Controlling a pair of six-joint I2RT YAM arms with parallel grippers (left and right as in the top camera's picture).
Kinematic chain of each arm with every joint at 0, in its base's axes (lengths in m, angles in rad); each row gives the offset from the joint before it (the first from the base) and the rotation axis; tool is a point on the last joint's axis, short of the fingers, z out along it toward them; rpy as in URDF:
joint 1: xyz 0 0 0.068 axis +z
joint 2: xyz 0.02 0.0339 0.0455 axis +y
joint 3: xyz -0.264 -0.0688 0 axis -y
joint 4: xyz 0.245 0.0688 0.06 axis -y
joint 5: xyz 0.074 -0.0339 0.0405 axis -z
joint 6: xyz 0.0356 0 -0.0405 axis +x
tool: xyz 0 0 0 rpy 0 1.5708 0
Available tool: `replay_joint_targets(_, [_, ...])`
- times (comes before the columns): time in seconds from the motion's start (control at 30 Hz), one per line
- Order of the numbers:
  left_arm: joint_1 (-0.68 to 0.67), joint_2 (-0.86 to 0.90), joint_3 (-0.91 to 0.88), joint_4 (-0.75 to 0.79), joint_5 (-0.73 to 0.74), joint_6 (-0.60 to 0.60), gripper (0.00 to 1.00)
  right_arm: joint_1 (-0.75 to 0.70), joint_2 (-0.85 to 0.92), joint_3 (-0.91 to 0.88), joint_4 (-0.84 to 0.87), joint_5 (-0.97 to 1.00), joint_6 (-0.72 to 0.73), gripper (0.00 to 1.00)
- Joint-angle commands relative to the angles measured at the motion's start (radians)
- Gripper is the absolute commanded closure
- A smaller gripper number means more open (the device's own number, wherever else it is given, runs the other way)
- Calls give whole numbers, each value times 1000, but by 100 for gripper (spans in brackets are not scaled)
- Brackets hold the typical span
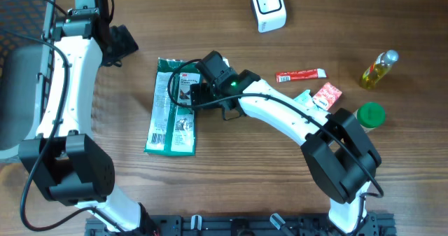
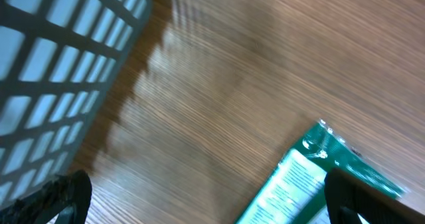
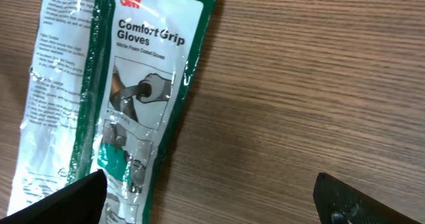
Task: Scan the item barcode
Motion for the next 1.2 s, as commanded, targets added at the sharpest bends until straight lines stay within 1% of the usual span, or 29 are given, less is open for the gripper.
replay_joint_targets(0.0, [4,7,8,-53,205,64,0,-2,7,-8,1,-41,18,0])
replay_joint_targets(0.03, [2,9,-8,-55,277,122,2,-12,7,-8,0,-81,18,0])
replay_joint_targets(0.07, [2,10,-30,-58,293,140,22,-23,7,-8,0,-120,14,0])
replay_joint_targets(0.1, [3,11,-65,-52,292,140,70,-42,7,-8,-2,-158,13,0])
replay_joint_targets(0.13, [3,11,-98,-41,293,140,92,-59,7,-8,-6,-177,8,0])
replay_joint_targets(0.17, [2,11,-145,-18,293,140,96,-79,7,-8,-16,-183,8,0])
replay_joint_targets(0.23, [-1,11,-248,41,309,139,96,-121,7,-8,-40,-213,8,0])
replay_joint_targets(0.33, [-30,11,-450,214,311,138,96,-176,7,-10,-63,-295,1,0])
replay_joint_targets(0.4, [-46,11,-550,288,311,135,96,-189,7,-11,-84,-309,-24,0])
replay_joint_targets(0.5, [-58,12,-632,333,311,112,96,-190,7,-42,-79,-317,-28,0])
replay_joint_targets(0.57, [-77,13,-658,348,315,101,95,-190,7,-64,-64,-317,3,1])
replay_joint_targets(0.6, [-95,13,-667,352,316,101,93,-190,7,-69,-56,-321,12,0])
replay_joint_targets(0.7, [-162,15,-681,375,335,90,91,-190,7,-73,-50,-362,7,0])
replay_joint_targets(0.73, [-212,16,-681,396,333,40,92,-190,7,-77,-58,-370,8,0])
replay_joint_targets(0.8, [-253,16,-681,416,333,-21,93,-190,7,-93,-62,-399,9,0])
replay_joint_targets(0.9, [-298,17,-681,439,333,-23,92,-190,7,-148,-58,-450,34,1])
replay_joint_targets(1.0, [-312,17,-681,446,333,-23,92,-188,7,-256,25,-509,118,1])
replay_joint_targets(1.1, [-312,17,-681,450,333,-23,91,-183,7,-344,114,-593,214,5])
replay_joint_targets(1.13, [-312,17,-681,453,333,-23,91,-176,7,-380,164,-592,253,7])
replay_joint_targets(1.17, [-312,17,-681,457,333,-23,91,-163,7,-423,238,-591,291,13])
